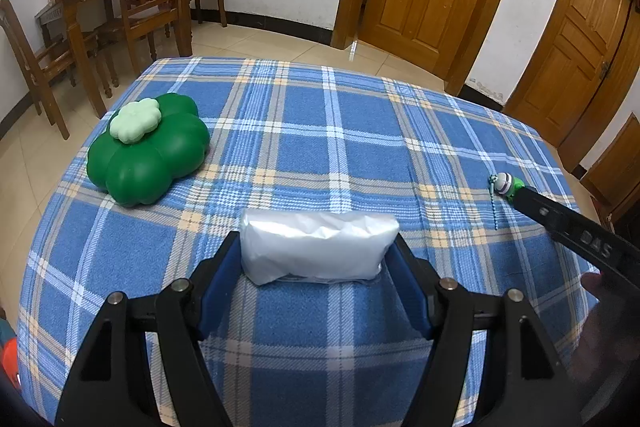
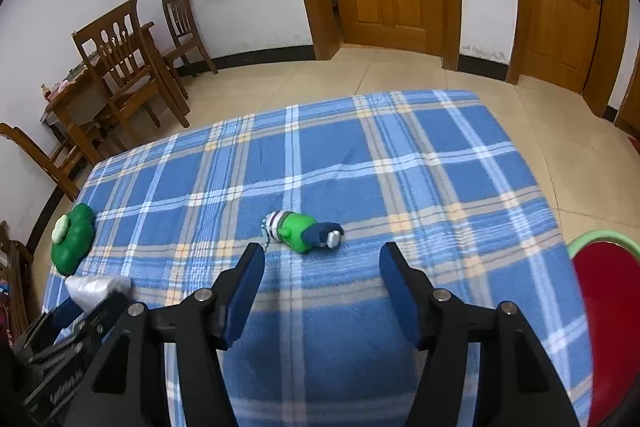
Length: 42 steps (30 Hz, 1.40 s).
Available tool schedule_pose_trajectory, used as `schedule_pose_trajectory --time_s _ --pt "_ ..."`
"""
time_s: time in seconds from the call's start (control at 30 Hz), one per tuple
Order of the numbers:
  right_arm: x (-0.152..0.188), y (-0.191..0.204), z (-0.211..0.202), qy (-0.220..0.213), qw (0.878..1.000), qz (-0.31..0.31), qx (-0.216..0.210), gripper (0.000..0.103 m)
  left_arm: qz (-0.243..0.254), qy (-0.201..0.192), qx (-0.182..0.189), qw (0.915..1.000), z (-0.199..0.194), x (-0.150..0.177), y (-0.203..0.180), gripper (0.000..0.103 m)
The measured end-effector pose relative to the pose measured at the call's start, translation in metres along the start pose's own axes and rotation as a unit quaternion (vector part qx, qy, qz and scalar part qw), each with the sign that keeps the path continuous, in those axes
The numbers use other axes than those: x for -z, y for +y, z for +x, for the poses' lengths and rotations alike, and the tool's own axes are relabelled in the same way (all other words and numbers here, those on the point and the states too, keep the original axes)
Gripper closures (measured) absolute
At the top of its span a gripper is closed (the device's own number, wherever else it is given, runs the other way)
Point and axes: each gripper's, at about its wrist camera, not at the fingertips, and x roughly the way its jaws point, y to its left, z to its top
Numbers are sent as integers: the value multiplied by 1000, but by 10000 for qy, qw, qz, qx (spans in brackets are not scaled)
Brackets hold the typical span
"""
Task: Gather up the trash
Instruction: 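Grasp the green-and-navy toy figure with the right tool while the left tool holds the package, then carry the toy figure over the red bin and open the right tool while the left tool carries the package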
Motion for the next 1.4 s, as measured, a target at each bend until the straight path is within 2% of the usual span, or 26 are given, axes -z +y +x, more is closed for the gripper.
schedule_pose_trajectory --time_s 0.2,0.27,0.3,0.57,0.83,1.23,1.4 --pt "-7 10 13 -40 9999 -47 110 40 14 -6 -5 10000 0 0 -1 31" --pt "-8 14 16 -71 9997 -150 173 52 17 -7 -4 10000 0 0 -2 31" --pt "-8 16 16 -96 9996 -215 175 54 16 -7 -5 10000 0 0 -1 31" --pt "0 18 9 -65 9998 -186 -59 56 18 -8 14 10000 0 0 -2 31" --pt "20 2 -29 -194 9994 -8 -271 55 70 -21 72 9999 0 1 -5 31" --pt "50 -43 -88 -373 9978 500 -239 55 255 -45 136 9996 -7 4 -18 31" --pt "60 -69 -106 -416 9953 857 -177 55 309 10 293 9991 -16 5 -27 31"
